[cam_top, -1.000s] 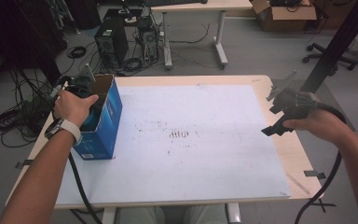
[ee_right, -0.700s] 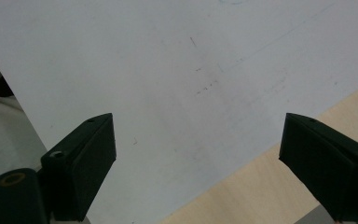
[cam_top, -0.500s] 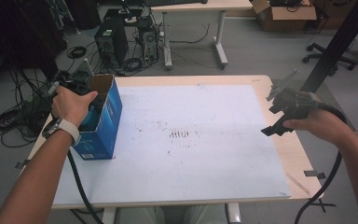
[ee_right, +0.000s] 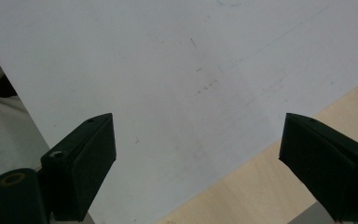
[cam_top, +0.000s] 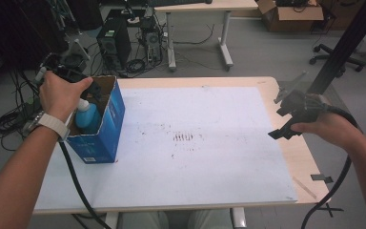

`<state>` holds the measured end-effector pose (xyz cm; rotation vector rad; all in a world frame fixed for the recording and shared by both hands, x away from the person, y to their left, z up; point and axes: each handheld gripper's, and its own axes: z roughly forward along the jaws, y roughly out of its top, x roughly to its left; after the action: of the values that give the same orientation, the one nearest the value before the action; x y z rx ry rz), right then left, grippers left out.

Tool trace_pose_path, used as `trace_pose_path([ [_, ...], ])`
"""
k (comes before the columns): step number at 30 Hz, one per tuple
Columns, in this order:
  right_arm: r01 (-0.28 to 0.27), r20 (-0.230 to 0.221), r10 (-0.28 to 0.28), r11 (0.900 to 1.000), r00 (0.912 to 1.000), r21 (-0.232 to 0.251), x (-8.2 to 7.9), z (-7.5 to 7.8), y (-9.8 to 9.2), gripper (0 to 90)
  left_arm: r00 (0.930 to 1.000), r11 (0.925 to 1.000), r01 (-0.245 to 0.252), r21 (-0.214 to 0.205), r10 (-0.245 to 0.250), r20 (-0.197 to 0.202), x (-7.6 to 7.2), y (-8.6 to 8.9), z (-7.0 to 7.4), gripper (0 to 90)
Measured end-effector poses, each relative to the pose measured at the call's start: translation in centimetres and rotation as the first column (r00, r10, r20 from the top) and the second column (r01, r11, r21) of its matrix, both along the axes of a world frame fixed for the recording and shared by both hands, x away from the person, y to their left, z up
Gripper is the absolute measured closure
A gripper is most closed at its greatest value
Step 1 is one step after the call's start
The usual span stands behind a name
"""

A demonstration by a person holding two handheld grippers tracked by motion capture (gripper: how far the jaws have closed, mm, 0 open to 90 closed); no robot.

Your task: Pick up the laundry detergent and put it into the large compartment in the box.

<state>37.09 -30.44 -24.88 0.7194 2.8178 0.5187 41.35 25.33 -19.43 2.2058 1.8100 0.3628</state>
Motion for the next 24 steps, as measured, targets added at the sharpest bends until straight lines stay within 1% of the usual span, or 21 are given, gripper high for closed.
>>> trace_pose_path([
  [2,-0.002,0.002,0.002,1.0,1.0,0.001,0.0,0.0,0.1,10.6,0.9992,0.9992,0.04,-0.008,-0.04,0.009,-0.6,-0.5,0.8,20.1],
  [3,-0.002,0.002,0.002,1.0,1.0,0.001,0.0,0.0,0.1,10.6,0.9992,0.9992,0.04,-0.008,-0.04,0.009,-0.6,-0.5,0.8,18.4],
  [4,-0.001,0.003,0.001,1.0,1.0,0.001,-0.1,0.1,0.1,10.6,0.9974,0.9975,0.07,-0.014,-0.07,0.016,-1.1,-0.9,1.3,17.8],
  [5,-0.001,0.003,0.001,1.0,1.0,0.001,-0.1,0.1,0.1,10.6,0.9974,0.9975,0.07,-0.014,-0.07,0.016,-1.1,-0.9,1.3,16.6],
  [6,-0.003,0.004,0.003,1.0,1.0,0.0,0.0,0.1,0.2,10.6,0.9953,0.9953,0.095,-0.021,-0.094,0.022,-1.6,-1.5,1.8,14.9],
  [7,-0.003,0.004,0.003,1.0,1.0,-0.002,0.0,0.1,0.2,10.6,0.994,0.9938,0.108,-0.027,-0.107,0.025,-1.8,-1.7,2.0,12.7],
  [8,-0.003,0.004,0.003,1.0,1.0,-0.002,0.0,0.1,0.2,10.6,0.994,0.9938,0.108,-0.027,-0.107,0.025,-1.8,-1.7,2.0,10.7],
  [11,-0.006,0.004,0.006,1.0,1.0,-0.004,-0.1,0.2,0.4,10.6,0.9889,0.9888,0.146,-0.03,-0.145,0.032,-2.4,-2.6,2.4,8.0],
  [12,-0.007,0.005,0.007,1.0,1.0,-0.004,-0.1,0.2,0.5,10.7,0.9874,0.9872,0.156,-0.034,-0.155,0.031,-2.6,-2.8,2.5,5.3],
  [13,-0.006,0.007,0.006,1.0,1.0,-0.003,-0.1,0.3,0.6,10.6,0.9816,0.9808,0.19,-0.044,-0.188,0.031,-2.9,-3.5,2.7,4.2],
  [14,-0.006,0.007,0.006,1.0,1.0,-0.003,-0.1,0.3,0.6,10.6,0.9816,0.9808,0.19,-0.044,-0.188,0.031,-2.9,-3.5,2.7,4.4],
  [15,-0.007,0.008,0.007,1.0,0.9999,-0.005,-0.1,0.3,0.7,10.6,0.9762,0.9757,0.215,-0.041,-0.214,0.034,-3.1,-4.1,2.8,4.3],
  [16,-0.008,0.009,0.008,1.0,0.9999,-0.006,-0.1,0.3,0.7,10.6,0.9736,0.9733,0.227,-0.036,-0.225,0.037,-3.2,-4.5,2.8,4.3],
  [17,-0.008,0.009,0.008,1.0,0.9999,-0.006,-0.1,0.3,0.7,10.6,0.9736,0.9733,0.227,-0.036,-0.225,0.037,-3.2,-4.5,2.8,4.3],
  [18,-0.008,0.009,0.008,0.9999,0.9999,-0.006,-0.1,0.4,0.8,10.7,0.9709,0.9709,0.237,-0.031,-0.236,0.041,-3.4,-4.9,2.9,4.3],
  [19,-0.008,0.01,0.008,1.0,0.9999,-0.005,-0.1,0.4,0.8,10.6,0.9661,0.9664,0.256,-0.023,-0.255,0.042,-3.7,-5.6,3.1,4.2],
  [20,-0.008,0.01,0.008,1.0,0.9999,-0.005,-0.1,0.4,0.8,10.6,0.9661,0.9664,0.256,-0.023,-0.255,0.042,-3.7,-5.6,3.1,4.3],
  [21,-0.006,0.01,0.006,1.0,0.9999,-0.006,-0.1,0.4,0.8,10.6,0.9643,0.9648,0.262,-0.016,-0.262,0.042,-3.8,-5.9,3.2,4.3],
  [23,-0.006,0.011,0.006,1.0,0.9999,-0.006,-0.2,0.5,0.8,10.7,0.9575,0.9582,0.286,0.002,-0.286,0.04,-4.1,-6.6,3.4,4.2],
  [24,-0.006,0.012,0.006,1.0,0.9999,-0.005,-0.2,0.5,0.7,10.6,0.9538,0.9547,0.298,0.004,-0.298,0.042,-4.3,-7.0,3.5,4.3],
])
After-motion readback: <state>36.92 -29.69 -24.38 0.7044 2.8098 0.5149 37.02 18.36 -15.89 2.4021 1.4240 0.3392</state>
